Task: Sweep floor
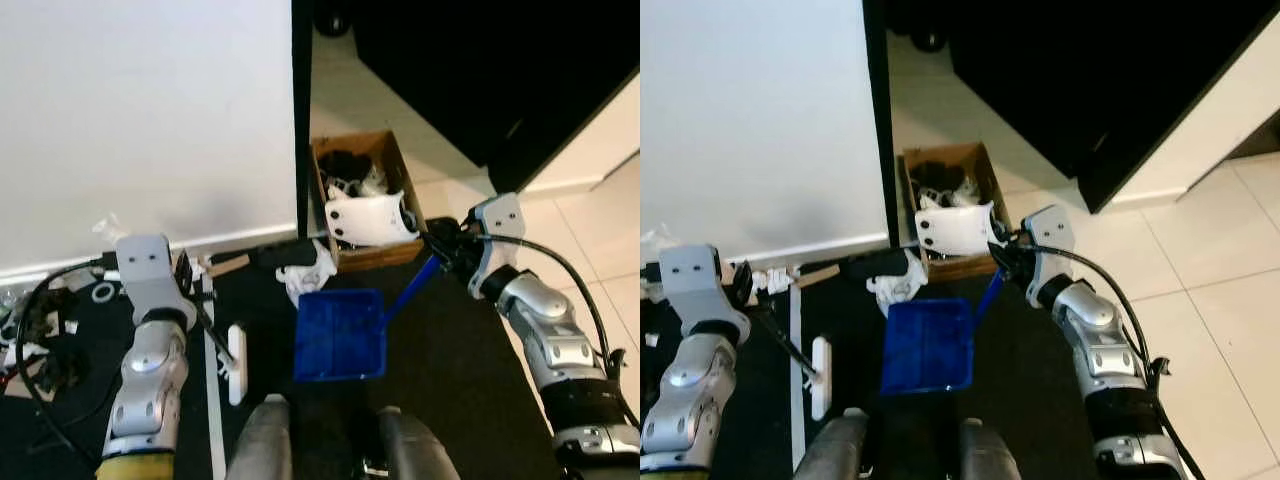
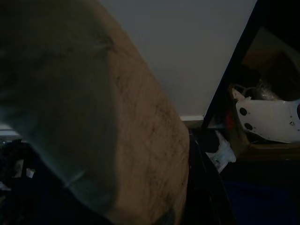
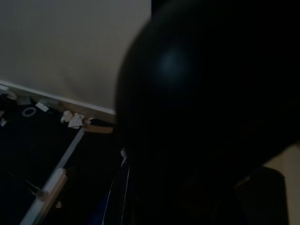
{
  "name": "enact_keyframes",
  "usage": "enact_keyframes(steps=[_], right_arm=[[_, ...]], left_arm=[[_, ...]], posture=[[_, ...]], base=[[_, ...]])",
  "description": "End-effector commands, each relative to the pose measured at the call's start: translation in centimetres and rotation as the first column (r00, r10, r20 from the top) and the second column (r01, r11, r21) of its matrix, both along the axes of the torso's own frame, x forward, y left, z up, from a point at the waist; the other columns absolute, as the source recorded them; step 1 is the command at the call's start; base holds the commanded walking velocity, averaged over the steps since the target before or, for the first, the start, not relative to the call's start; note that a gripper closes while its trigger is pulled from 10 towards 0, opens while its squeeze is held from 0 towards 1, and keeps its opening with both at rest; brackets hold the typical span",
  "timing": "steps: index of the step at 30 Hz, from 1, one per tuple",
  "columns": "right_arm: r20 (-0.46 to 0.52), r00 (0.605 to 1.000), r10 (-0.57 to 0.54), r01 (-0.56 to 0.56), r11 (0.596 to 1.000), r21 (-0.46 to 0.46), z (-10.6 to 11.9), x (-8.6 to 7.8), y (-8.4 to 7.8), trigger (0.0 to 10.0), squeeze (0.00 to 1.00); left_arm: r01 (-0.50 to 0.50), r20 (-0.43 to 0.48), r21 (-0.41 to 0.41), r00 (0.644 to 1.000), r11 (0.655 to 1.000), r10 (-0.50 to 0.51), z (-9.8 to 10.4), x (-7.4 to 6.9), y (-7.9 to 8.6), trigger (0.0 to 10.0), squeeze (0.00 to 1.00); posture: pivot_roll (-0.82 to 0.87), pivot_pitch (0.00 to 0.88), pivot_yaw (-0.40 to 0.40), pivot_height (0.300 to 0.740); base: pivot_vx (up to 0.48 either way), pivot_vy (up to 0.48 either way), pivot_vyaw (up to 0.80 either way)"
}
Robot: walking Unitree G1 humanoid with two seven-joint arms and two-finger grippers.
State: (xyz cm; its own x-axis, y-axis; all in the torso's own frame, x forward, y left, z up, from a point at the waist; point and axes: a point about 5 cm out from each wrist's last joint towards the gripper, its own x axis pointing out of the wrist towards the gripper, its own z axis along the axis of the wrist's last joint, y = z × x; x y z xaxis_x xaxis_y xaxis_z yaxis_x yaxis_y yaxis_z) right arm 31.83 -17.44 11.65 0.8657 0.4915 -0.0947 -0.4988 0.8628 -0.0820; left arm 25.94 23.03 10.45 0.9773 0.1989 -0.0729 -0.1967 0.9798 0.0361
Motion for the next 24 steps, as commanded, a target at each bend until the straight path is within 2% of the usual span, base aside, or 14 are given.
enact_keyframes(steps=[1,9,15,19,20,24], right_arm=[[0.003,1.000,0.010,-0.010,1.000,-0.005,-0.3,-0.3,0.0,10.0,0.00],[0.005,1.000,0.019,-0.019,1.000,-0.006,-0.3,-0.2,0.2,10.0,0.00],[0.001,1.000,0.012,-0.012,1.000,-0.014,-0.7,0.1,0.4,10.0,0.00],[-0.003,1.000,0.012,-0.012,1.000,-0.011,-0.9,0.2,0.6,10.0,0.00],[-0.008,1.000,0.027,-0.028,0.999,-0.017,-1.2,0.4,1.1,10.0,0.00],[-0.009,0.999,0.052,-0.052,0.998,-0.024,-1.3,0.7,1.8,10.0,0.00]], left_arm=[[-0.019,-0.016,0.018,1.000,1.000,0.019,-0.4,-0.4,0.5,10.0,0.00],[-0.021,-0.015,0.034,1.000,0.999,0.021,-0.3,-0.5,0.7,10.0,0.00],[-0.102,-0.009,0.080,0.995,0.992,0.103,0.1,-1.3,3.4,10.0,0.00],[-0.125,-0.006,0.086,0.992,0.988,0.126,0.3,-1.6,4.3,10.0,0.00],[-0.147,0.000,0.079,0.989,0.986,0.148,0.5,-1.8,5.1,10.0,0.00],[-0.166,0.007,0.059,0.986,0.984,0.165,0.7,-1.9,5.6,10.0,0.00]], posture=[[0.04,0.203,-0.032,0.740],[0.04,0.214,-0.030,0.740],[0.05,0.226,-0.025,0.740],[0.06,0.234,-0.023,0.740],[0.07,0.239,-0.021,0.740],[0.07,0.243,-0.022,0.740]], base=[[0.000,0.000,0.00],[0.000,0.000,0.00],[0.000,0.000,0.00],[0.000,0.000,0.00],[0.000,0.000,0.00],[0.000,0.000,0.00]])
